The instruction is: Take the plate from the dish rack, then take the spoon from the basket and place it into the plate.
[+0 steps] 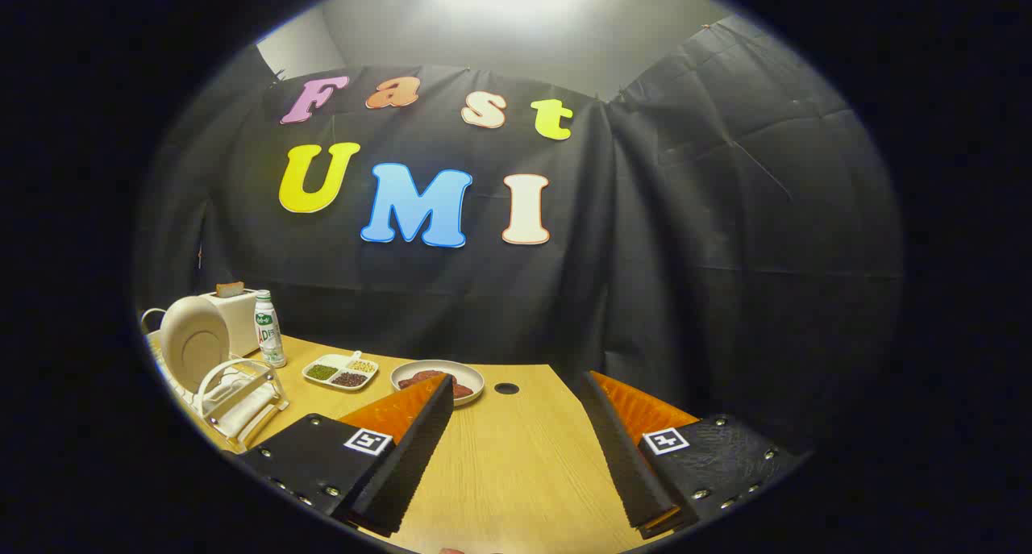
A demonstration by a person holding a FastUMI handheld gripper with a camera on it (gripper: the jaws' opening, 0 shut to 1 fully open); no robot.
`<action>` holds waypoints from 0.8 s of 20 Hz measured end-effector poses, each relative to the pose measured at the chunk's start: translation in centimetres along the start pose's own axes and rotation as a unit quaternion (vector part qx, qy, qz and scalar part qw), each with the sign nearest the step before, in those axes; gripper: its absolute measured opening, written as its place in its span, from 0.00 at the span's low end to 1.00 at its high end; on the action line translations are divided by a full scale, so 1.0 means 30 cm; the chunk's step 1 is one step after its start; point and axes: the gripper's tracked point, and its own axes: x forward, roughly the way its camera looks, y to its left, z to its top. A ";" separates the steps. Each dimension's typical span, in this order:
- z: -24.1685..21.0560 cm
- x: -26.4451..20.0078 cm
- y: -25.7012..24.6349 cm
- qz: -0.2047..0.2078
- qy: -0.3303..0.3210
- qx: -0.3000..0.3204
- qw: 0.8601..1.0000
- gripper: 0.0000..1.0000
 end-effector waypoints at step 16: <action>0.279 -0.283 0.880 0.124 0.026 0.005 0.992 0.97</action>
